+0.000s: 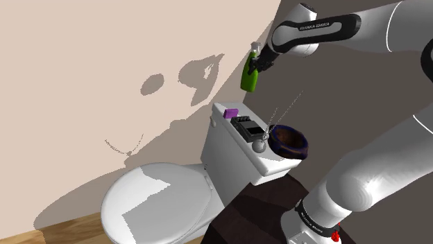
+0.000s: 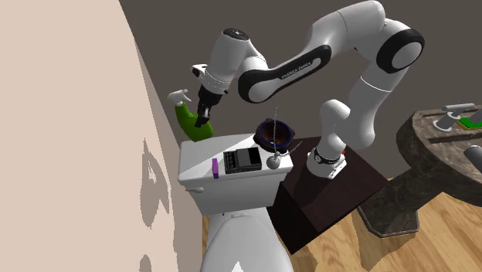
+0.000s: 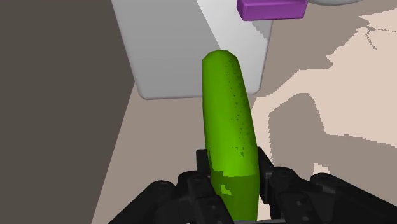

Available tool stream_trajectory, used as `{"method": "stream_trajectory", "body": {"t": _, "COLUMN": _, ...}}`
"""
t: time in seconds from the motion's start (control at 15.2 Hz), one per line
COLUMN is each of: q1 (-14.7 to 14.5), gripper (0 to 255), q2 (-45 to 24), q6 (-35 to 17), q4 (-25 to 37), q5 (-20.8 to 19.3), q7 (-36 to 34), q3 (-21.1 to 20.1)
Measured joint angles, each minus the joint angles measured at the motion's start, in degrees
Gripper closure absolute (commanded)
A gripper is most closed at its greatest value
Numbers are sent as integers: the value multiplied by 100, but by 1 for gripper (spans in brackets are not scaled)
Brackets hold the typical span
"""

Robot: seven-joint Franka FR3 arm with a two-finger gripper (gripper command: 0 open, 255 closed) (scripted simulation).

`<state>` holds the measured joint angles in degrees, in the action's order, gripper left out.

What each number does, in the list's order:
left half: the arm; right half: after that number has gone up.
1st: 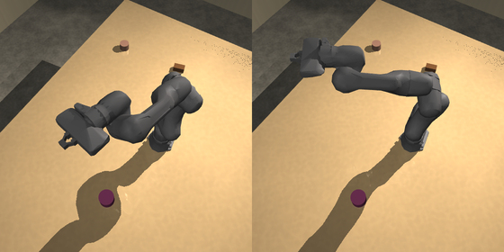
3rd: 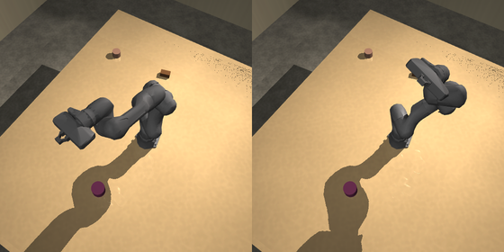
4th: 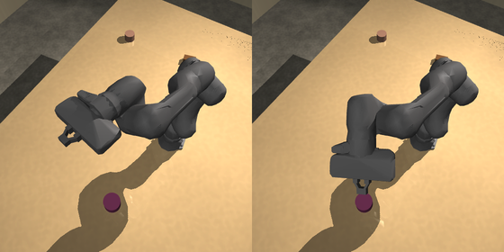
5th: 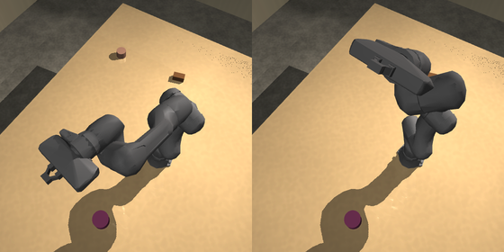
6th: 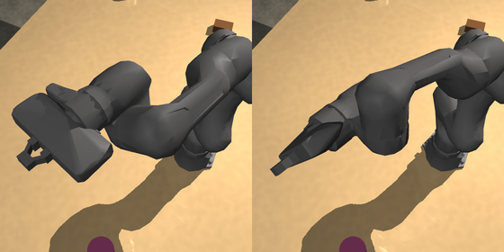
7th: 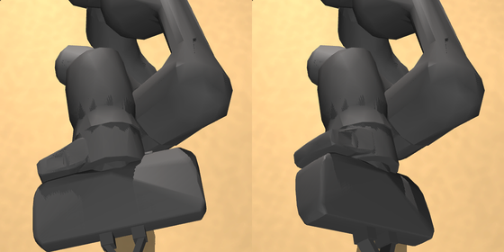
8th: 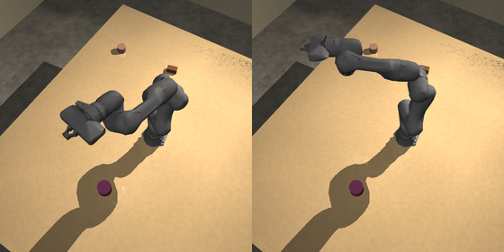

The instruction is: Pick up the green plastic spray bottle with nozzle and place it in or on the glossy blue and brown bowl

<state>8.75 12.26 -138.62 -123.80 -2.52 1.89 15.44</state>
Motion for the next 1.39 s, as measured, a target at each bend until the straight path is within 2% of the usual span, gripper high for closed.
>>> {"method": "stream_trajectory", "body": {"t": 0.26, "q1": 17, "gripper": 255, "q2": 181, "q6": 233, "q4": 51, "q5": -53, "q7": -27, "q3": -23}}
{"method": "stream_trajectory", "body": {"t": 0.86, "q1": 369, "gripper": 255, "q2": 2235, "q6": 475, "q4": -1742, "q5": -536, "q7": -190, "q3": -200}}
{"method": "stream_trajectory", "body": {"t": 1.19, "q1": 619, "gripper": 255, "q2": 3475, "q6": 861, "q4": -2599, "q5": -687, "q7": -140, "q3": -247}}
{"method": "stream_trajectory", "body": {"t": 1.39, "q1": 780, "gripper": 255, "q2": 4326, "q6": 1286, "q4": -3026, "q5": -741, "q7": -85, "q3": -283}}
